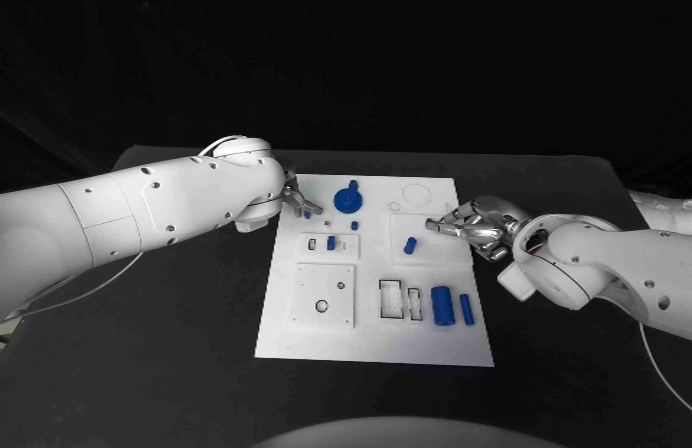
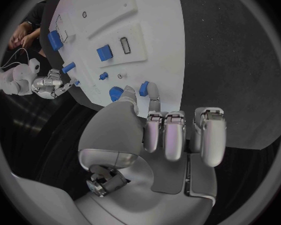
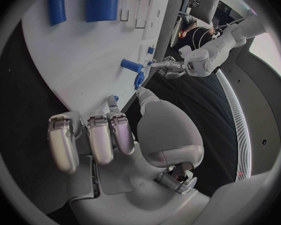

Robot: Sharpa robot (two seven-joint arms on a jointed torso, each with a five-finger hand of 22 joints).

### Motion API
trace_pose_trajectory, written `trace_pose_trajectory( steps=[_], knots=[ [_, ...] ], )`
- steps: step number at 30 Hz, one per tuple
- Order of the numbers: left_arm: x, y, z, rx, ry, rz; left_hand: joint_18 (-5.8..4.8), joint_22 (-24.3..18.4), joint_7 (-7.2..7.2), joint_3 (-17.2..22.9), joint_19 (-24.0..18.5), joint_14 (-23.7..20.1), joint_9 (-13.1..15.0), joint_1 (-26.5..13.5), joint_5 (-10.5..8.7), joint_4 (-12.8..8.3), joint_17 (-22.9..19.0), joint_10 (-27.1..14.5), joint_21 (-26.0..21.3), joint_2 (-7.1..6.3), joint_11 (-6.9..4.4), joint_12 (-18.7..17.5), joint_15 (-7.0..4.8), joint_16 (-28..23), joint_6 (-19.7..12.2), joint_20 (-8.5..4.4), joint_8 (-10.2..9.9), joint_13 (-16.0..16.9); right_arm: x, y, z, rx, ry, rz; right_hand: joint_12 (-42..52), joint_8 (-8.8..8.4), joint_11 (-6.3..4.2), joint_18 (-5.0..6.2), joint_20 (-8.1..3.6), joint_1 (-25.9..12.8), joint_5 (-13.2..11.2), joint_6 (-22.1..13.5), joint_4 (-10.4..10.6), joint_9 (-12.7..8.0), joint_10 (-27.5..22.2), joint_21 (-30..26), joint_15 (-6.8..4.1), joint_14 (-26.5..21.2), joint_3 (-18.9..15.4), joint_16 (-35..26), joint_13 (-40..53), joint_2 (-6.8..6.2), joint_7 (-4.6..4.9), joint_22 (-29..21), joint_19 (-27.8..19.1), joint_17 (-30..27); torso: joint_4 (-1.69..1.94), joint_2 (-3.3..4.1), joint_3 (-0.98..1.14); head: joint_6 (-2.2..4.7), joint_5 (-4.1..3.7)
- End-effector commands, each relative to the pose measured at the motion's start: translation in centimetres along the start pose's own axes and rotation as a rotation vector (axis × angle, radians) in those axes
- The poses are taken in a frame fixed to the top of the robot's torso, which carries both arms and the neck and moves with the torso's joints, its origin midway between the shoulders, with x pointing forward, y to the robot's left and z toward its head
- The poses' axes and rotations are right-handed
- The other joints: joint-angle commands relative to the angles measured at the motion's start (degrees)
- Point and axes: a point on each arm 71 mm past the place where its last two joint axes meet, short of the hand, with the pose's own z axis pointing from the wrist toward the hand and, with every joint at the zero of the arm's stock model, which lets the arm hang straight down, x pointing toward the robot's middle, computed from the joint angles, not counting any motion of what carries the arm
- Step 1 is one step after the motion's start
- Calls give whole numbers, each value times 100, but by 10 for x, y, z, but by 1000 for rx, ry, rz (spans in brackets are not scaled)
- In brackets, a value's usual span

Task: Assemble the parts on the task board

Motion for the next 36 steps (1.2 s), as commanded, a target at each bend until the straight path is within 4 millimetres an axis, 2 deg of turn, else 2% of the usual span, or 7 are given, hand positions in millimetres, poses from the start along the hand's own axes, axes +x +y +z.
trace_pose_trajectory(
  steps=[1, 22, 36],
  knots=[
    [1, -2, 0, 12, 11, 7, -86, 1509, -8, -19, 613, 607, 2, 66, -29, 11, 1507, 607, 14, 12, -13, -4, -45, 14, 2, -43, -30, 1509, 1, 1, 0, -7, 8, -9, 16, 23, 50, -38, 30, 15, -23, -20, 0, -5, 610, 26, 45, 608, -47, 23, 1510, 66, 37, 1508, 590, 1505, 1, 1, 3, 4, 2],
    [0, -5, 3, 22, 8, 3, -86, 1509, -6, -27, 613, 607, 2, 75, -29, 14, 1507, 607, 14, 24, -11, -4, -45, 14, -3, -44, -33, 1509, 2, 1, 0, -7, 9, -9, 16, 23, 50, -38, 30, 15, -23, -20, 0, -5, 610, 26, 45, 608, -47, 23, 1510, 66, 37, 1508, 590, 1505, -4, 1, 2, -5, -10],
    [0, -4, 4, 11, 14, 7, -86, 1509, -2, -46, 613, 607, 4, 147, -27, 11, 1507, 607, 14, 90, -6, -4, -44, 14, -20, -45, -42, 1509, 2, 1, 0, -6, 9, -9, 16, 23, 50, -38, 30, 15, -23, -20, 0, -5, 610, 26, 45, 608, -47, 23, 1510, 66, 37, 1508, 590, 1505, 2, -1, 0, -5, -15]
  ],
)
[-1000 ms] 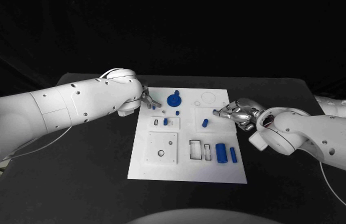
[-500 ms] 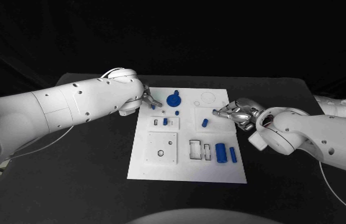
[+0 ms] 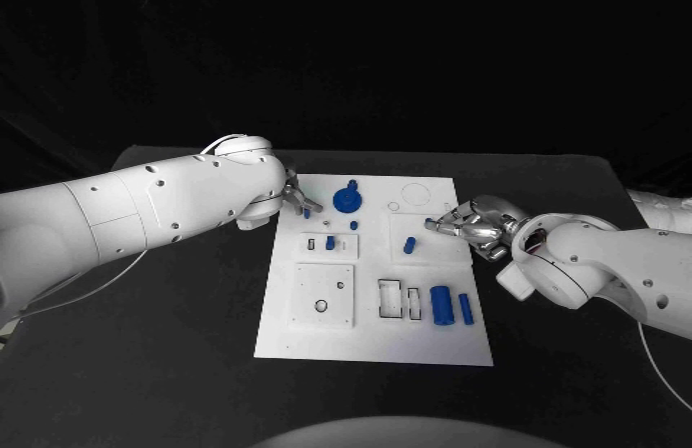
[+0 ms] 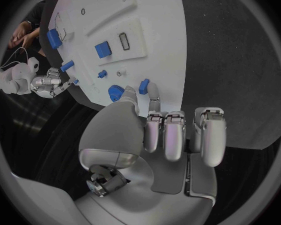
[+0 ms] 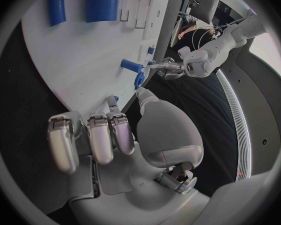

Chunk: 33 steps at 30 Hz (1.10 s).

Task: Assemble the parts on the task board

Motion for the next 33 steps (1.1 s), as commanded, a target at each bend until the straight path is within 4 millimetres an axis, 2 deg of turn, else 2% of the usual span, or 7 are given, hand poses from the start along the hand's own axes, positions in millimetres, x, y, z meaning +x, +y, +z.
trace_pose_trajectory(
  steps=[1, 15, 24, 33],
  knots=[
    [2, -2, 0, 9, 19, 11, -86, 1509, -2, -32, 613, 607, 6, 79, -27, -6, 1509, 607, 14, 14, -6, -4, -44, 14, -21, -45, -20, 1509, 1, 1, 0, -7, 8, -9, 16, 23, 50, -38, 30, -7, -23, -21, 0, -6, 610, 26, 45, 608, -48, 23, 1510, 44, 37, 1507, 589, 1507, 5, -2, 0, 0, -1],
    [2, -2, 0, 9, 26, 4, -86, 1509, -29, 32, 613, 607, 9, 596, -24, -25, 1509, 607, 14, 215, -30, -4, -59, 14, -35, -18, -31, 1509, 1, 0, 0, -5, 8, -10, 16, 23, 50, -38, 30, -7, -23, -21, 0, -6, 610, 26, 45, 608, -48, 23, 1510, 44, 37, 1507, 589, 1507, 9, 4, -1, -5, 5],
    [3, -4, 0, 16, 28, 5, -86, 1509, -37, 78, 613, 607, 1, 769, -23, -8, 1509, 607, 14, 294, -37, -4, -71, 14, -37, 1, -40, 1509, 1, 0, 0, -4, 8, -10, 16, 23, 50, -38, 30, -7, -23, -21, 0, -6, 610, 26, 45, 608, -48, 23, 1510, 44, 37, 1507, 589, 1507, -4, 1, -2, -11, 12],
    [3, -4, 0, 25, 29, -1, -86, 1509, -57, 208, 613, 607, -17, 1010, -13, -10, 1509, 607, 14, 426, -56, -4, -81, 14, -34, 31, -54, 1509, 1, 0, 0, 0, 6, -10, 16, 23, 50, -38, 30, -7, -23, -21, 0, -6, 610, 26, 45, 608, -48, 23, 1510, 44, 37, 1507, 589, 1507, 2, 2, -1, 0, 1]
  ],
)
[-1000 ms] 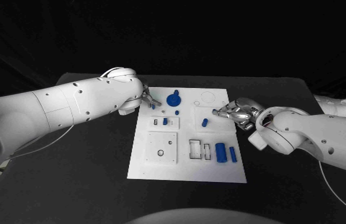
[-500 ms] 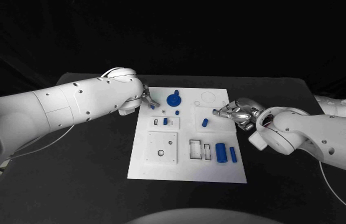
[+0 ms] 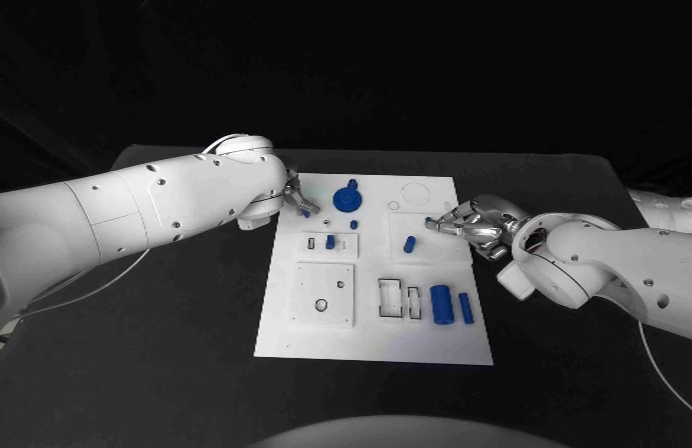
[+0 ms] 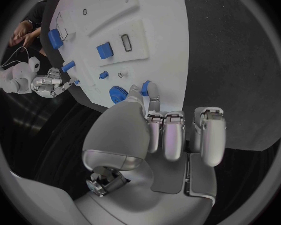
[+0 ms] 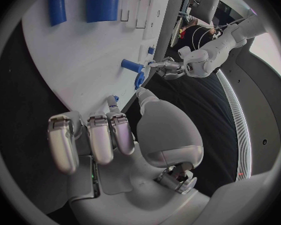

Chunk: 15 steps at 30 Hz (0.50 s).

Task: Assemble the parts on the task board

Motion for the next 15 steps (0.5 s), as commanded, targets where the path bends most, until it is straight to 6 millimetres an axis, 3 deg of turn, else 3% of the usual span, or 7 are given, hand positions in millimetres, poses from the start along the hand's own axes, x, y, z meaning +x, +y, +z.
trace_pose_trajectory(
  steps=[1, 9, 15],
  knots=[
    [1, -3, 0, 20, 15, 0, -86, 1509, -39, 92, 613, 607, -15, 187, -9, 9, 1510, 593, 14, 70, -44, -37, -42, 14, -11, 39, -36, 1488, 1, 0, 0, -1, 6, -10, 16, 23, 50, -38, 30, -7, -23, -21, 0, -7, 610, 26, 45, 608, -47, 23, 1510, 45, 37, 1507, 590, 1509, 6, 1, 0, 8, -6],
    [1, -3, -1, 27, 12, -7, -86, 1509, -39, 289, 613, 607, -61, 407, 32, 21, 1510, 593, 14, 191, -46, -37, -45, 14, -3, 88, -65, 1488, 1, 0, 0, -1, 7, -10, 16, 28, 53, -38, 33, -3, -23, -22, 2, -10, 610, 26, 48, 608, -59, 23, 1510, 51, 41, 1507, 590, 1509, 6, -3, -1, 10, 0],
    [1, -2, -1, 29, 8, -12, -86, 1509, -31, 313, 613, 607, -73, 427, 51, 26, 1510, 593, 14, 171, -41, -37, -44, 14, -7, 100, -74, 1488, 1, 0, 0, -1, 8, -10, 16, 28, 53, -38, 33, -3, -23, -22, 2, -10, 610, 26, 48, 608, -59, 23, 1510, 51, 41, 1507, 590, 1509, 6, 0, -3, 18, -3]
  ],
)
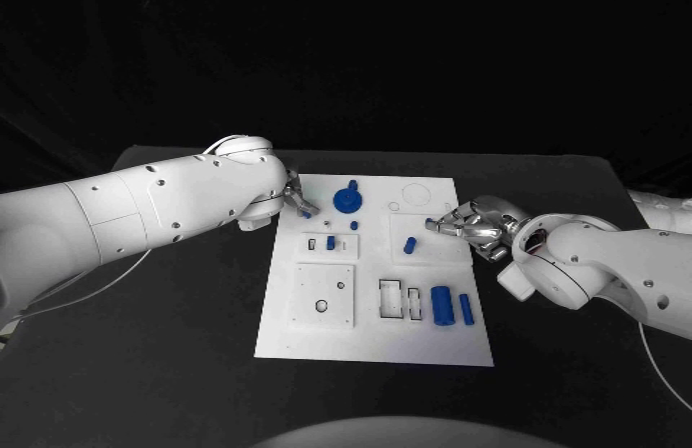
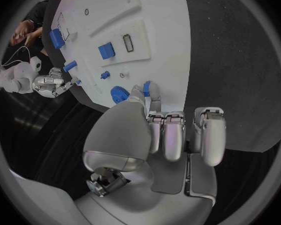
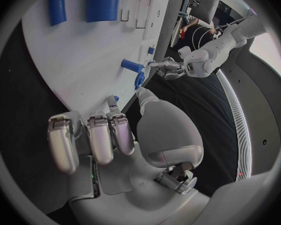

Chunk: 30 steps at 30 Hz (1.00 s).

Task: Assemble the parts on the task board

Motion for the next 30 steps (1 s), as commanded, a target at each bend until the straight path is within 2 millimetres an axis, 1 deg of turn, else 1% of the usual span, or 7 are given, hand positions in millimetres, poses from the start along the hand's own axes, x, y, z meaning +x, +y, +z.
trace_pose_trajectory(
  steps=[1, 7, 9, 16, 22, 26, 30],
  knots=[
    [1, -2, -1, 19, 4, -5, -85, 1509, -42, 33, 593, 608, -2, 176, 22, 12, 1510, 594, 14, 130, -41, -32, -44, 14, 5, 39, -19, 1481, 1, 0, 0, -2, 8, -10, 16, 28, 33, -38, 33, -3, -23, -22, 1, -5, 590, 26, 49, 608, -24, 24, 1505, 51, 41, 1508, 590, 1509, 2, 1, -3, 7, -6],
    [1, 3, -3, 25, -1, -13, -85, 1509, -39, 30, 593, 608, -4, 169, 23, 14, 1510, 594, 14, 120, -38, -32, -43, 14, 7, 41, -19, 1481, 0, -1, 0, 0, 7, -10, 16, 28, 33, -38, 33, -3, -23, -22, 1, -5, 590, 26, 49, 608, -24, 24, 1505, 51, 41, 1508, 590, 1509, 3, -2, -2, 10, -8],
    [1, 4, -5, 28, -1, -16, -85, 1509, -38, 29, 593, 608, -4, 167, 23, 15, 1510, 594, 14, 118, -38, -32, -43, 14, 8, 42, -19, 1481, 0, -1, 0, 1, 7, -10, 16, 28, 33, -38, 33, -3, -23, -22, 1, -5, 590, 26, 49, 608, -24, 24, 1505, 51, 41, 1508, 590, 1509, 5, -4, -2, -4, -18],
    [-4, 7, -11, 38, -6, -27, -85, 1509, -39, 31, 593, 608, -6, 166, 25, 14, 1510, 594, 14, 116, -37, -32, -42, 14, 12, 44, -19, 1481, 0, -1, 1, 3, 6, -11, 16, 28, 33, -38, 33, -3, -23, -22, 1, -5, 590, 26, 49, 608, -24, 24, 1505, 51, 41, 1508, 590, 1509, 3, -3, 2, -10, -5],
    [-5, 7, -15, 52, -7, -29, -85, 1509, -46, 77, 593, 608, -15, 194, 39, 10, 1510, 594, 14, 148, -39, -32, -41, 14, 29, 53, -18, 1481, 0, -1, 1, 5, 6, -11, 16, 28, 33, -38, 33, -3, -23, -22, 1, -5, 590, 26, 49, 608, -24, 24, 1505, 51, 41, 1508, 590, 1509, -2, 1, 3, -10, 0],
    [-5, 6, -17, 61, -6, -32, -85, 1509, -47, 108, 593, 608, -22, 215, 42, 9, 1510, 594, 14, 167, -40, -32, -40, 14, 32, 59, -22, 1481, 0, -2, 1, 6, 6, -11, 16, 28, 33, -38, 33, -3, -23, -22, 1, -5, 590, 26, 49, 608, -24, 24, 1505, 51, 41, 1508, 590, 1509, -1, 5, -2, -8, 0],
    [-5, 6, -18, 64, 0, -39, -85, 1509, -47, 141, 593, 608, -29, 236, 44, 9, 1510, 594, 14, 183, -41, -32, -40, 14, 34, 65, -26, 1481, 0, -2, 1, 7, 6, -11, 16, 28, 33, -38, 33, -3, -23, -22, 1, -5, 590, 26, 49, 608, -24, 24, 1505, 51, 41, 1508, 590, 1509, -4, 1, 2, -14, 3]
  ],
)
